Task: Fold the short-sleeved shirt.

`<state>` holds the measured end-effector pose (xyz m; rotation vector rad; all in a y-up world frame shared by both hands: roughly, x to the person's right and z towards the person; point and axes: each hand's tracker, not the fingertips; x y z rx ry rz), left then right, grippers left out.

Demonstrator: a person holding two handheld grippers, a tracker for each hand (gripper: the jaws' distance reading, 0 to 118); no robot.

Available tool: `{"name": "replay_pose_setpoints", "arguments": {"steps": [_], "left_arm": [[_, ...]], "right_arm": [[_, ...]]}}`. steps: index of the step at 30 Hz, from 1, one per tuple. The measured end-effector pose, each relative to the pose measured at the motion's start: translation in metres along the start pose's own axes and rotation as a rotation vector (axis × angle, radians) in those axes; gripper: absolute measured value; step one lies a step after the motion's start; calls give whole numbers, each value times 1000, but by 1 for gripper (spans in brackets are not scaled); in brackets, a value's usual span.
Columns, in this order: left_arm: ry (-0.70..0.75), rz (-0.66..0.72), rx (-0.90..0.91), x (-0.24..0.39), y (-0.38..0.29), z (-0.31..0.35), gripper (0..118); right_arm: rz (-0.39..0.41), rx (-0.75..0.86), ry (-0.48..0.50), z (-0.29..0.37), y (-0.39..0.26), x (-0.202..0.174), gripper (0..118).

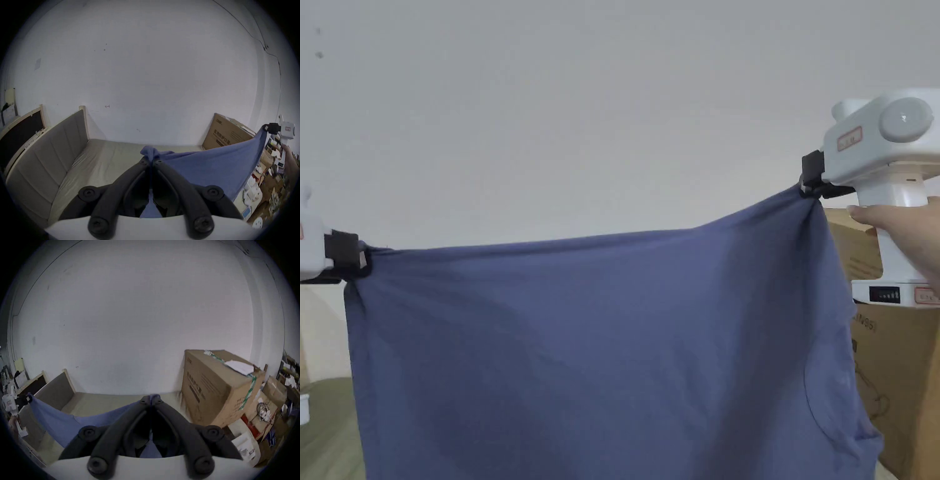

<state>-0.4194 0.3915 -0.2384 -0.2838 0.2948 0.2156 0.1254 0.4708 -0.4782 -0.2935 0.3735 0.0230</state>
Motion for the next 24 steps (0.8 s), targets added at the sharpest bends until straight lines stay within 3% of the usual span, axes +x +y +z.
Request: {"name": "replay_pose_setpoints", "arguments": {"steps": [5,9,14,19,24], "left_arm": [[54,-12,65,-1,15,-46,0],[86,-49,138,3,18,-70,0],[120,-61,134,0,4,-103,0],[126,-46,-41,-7,-70,-138,0],[119,27,-303,-31,-206,-148,0]], "right_arm": [[-9,49,-19,-45,15,-12,0],[30,125,-59,-67,20,-21,0],[36,145,-80,-96,-5,-27,0],[-16,-15,-73,-136,-110,-20,0],[-130,-355,-21,-155,-282,7,0]]}}
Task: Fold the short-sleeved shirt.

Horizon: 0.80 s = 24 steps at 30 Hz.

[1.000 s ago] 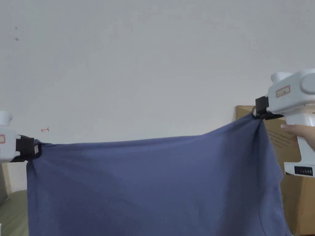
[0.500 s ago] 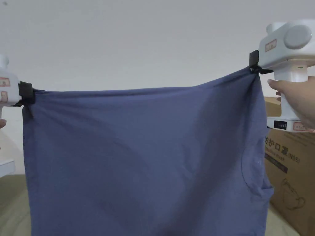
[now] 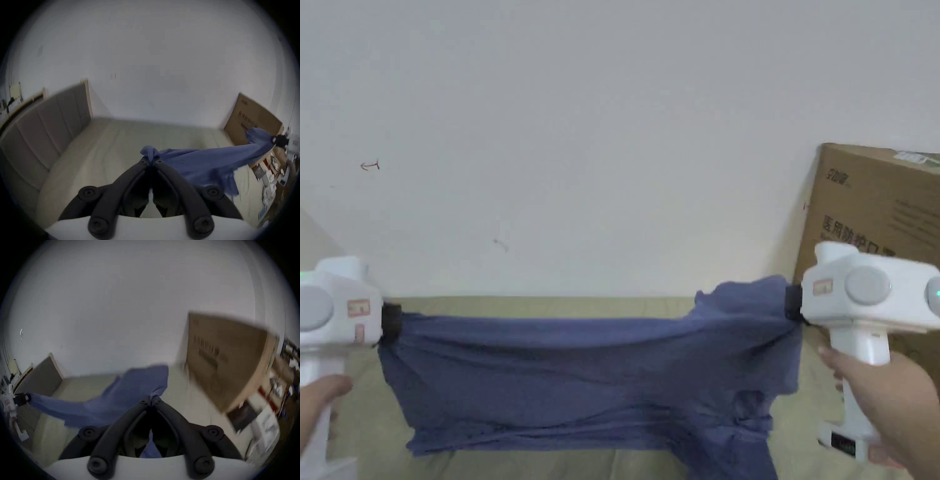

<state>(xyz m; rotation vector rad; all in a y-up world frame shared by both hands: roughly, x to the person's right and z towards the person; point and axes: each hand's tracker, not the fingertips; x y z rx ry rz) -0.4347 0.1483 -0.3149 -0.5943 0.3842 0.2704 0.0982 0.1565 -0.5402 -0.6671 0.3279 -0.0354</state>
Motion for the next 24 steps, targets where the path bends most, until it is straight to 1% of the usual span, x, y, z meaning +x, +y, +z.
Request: {"name": "replay_pose_setpoints", "arguments": {"steps": [2,5,7,8,9,10,11,12,15,16,19,24], "left_arm": [[15,-3,-111,-6,-60,-4,0],[-4,3,-230,-25,-141,3,0],[2,-5,-287,-41,-194,17,0],[9,-21,-276,-45,-218,32,0],[-5,-22,-290,-49,-237,45,0],[-31,-9,-308,-54,-258,60,0],[-43,-18,-314,-57,-273,72,0],[-48,-28,-333,-61,-288,87,0],[-94,-29,-357,-68,-324,129,0],[-92,-50,-360,-68,-334,141,0],[-102,-99,-367,-67,-354,170,0],[-108,-143,-385,-63,-367,193,0]], "right_arm": [[13,-124,-19,-15,-68,18,0],[26,-264,-3,-12,-163,46,0],[34,-343,6,13,-221,59,0],[28,-374,18,26,-246,67,0],[23,-385,28,40,-266,75,0],[10,-413,12,55,-285,81,0],[-18,-437,26,68,-300,90,0],[-18,-434,52,85,-314,97,0],[-2,-422,58,140,-341,107,0],[2,-432,68,153,-348,110,0],[37,-456,79,179,-368,115,0],[107,-478,77,202,-383,112,0]]}}
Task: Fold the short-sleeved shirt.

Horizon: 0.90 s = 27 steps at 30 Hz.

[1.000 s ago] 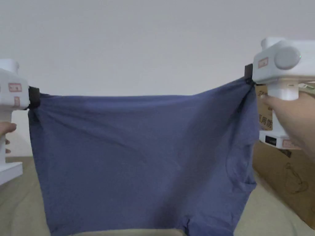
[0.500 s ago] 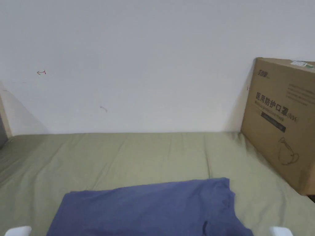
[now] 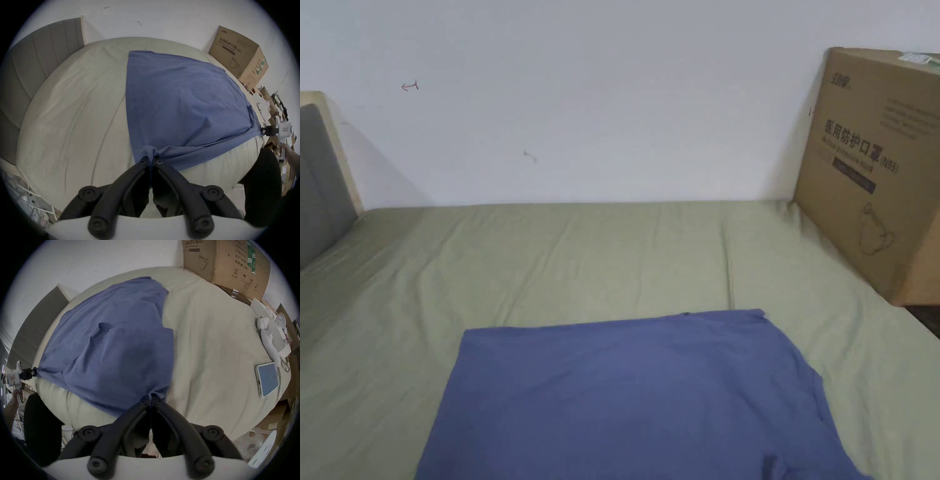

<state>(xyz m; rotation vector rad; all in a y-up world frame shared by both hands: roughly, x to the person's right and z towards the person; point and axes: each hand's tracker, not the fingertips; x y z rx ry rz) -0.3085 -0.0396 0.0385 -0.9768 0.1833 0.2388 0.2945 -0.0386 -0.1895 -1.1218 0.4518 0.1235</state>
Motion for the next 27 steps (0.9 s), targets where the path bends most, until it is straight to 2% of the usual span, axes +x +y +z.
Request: {"name": "replay_pose_setpoints", "arguments": {"steps": [4,6,10,11,12,13,14,15,16,17,18,19,22,23,26,27], "left_arm": [[-16,36,-43,-1,-1,3,0],[-45,106,-82,-6,1,1,0],[-38,83,-60,-5,2,3,1],[-39,82,-60,-5,2,4,4],[-49,85,-53,-6,1,7,12],[-58,91,-47,-6,1,10,37],[-61,97,-43,-10,1,12,69],[-71,106,-46,-12,2,14,69],[-79,118,-51,-12,2,18,81],[-85,126,-38,-12,2,24,112],[-107,135,41,-11,4,39,118],[-107,145,49,-10,9,47,111],[-108,147,167,2,16,79,111],[-111,146,219,9,19,91,111],[-64,98,335,44,27,117,115],[-49,85,358,55,30,125,115]], "right_arm": [[55,-11,-26,7,-2,-9,0],[35,-20,-38,7,1,-14,0],[23,-45,-56,-4,7,-12,0],[32,-45,-56,0,5,-17,4],[41,-48,-51,1,5,-18,18],[41,-47,-43,4,6,-17,62],[27,-48,-31,7,6,-17,88],[1,-57,-12,5,6,-11,98],[-27,-42,15,10,4,-10,98],[-39,10,23,23,3,-9,118],[-53,20,50,30,4,-13,116],[-60,56,48,37,5,-19,116],[-75,191,70,64,7,-35,115],[-78,234,77,85,12,-56,116],[-75,378,39,114,19,-92,116],[-88,413,32,109,23,-91,116]]}}
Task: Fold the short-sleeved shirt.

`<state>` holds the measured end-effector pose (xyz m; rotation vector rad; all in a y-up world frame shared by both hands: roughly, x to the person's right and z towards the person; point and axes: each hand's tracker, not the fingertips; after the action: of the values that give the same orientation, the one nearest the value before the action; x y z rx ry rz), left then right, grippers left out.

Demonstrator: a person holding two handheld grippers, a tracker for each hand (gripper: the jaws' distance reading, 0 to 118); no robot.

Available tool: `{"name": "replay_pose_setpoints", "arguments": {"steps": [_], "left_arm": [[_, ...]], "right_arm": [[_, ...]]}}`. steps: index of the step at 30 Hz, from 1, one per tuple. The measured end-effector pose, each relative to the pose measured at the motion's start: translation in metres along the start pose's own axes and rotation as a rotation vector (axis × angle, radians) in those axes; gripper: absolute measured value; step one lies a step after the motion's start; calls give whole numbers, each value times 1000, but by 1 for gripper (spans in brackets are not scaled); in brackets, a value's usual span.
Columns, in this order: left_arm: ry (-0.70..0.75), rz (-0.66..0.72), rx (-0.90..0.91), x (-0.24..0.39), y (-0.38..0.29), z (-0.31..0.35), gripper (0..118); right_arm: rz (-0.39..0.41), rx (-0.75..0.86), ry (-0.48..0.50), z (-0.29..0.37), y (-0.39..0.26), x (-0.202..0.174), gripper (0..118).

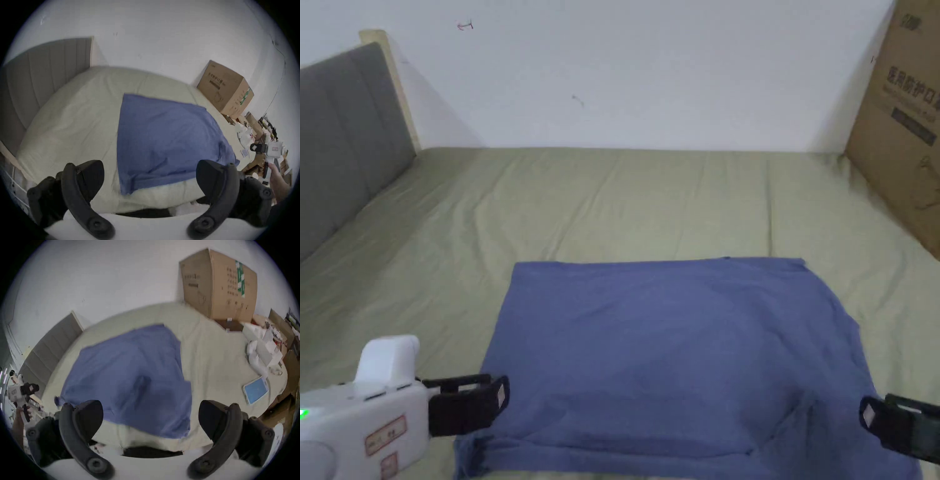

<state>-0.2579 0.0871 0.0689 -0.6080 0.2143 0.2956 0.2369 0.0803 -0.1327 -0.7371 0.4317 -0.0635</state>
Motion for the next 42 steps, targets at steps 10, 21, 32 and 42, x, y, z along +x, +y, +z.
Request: {"name": "replay_pose_setpoints", "arguments": {"steps": [10,21,32,42], "left_arm": [[47,-24,17,37,12,-11,0],[121,126,-341,-31,-21,-66,45],[69,57,-483,-48,-60,-103,34],[78,152,-273,-39,-61,-58,4]], "right_arm": [[44,84,55,-10,30,-43,0],[40,-9,53,-25,5,-29,0],[-65,-100,9,-34,-7,9,0],[-103,-293,-59,-64,-20,56,100]]}}
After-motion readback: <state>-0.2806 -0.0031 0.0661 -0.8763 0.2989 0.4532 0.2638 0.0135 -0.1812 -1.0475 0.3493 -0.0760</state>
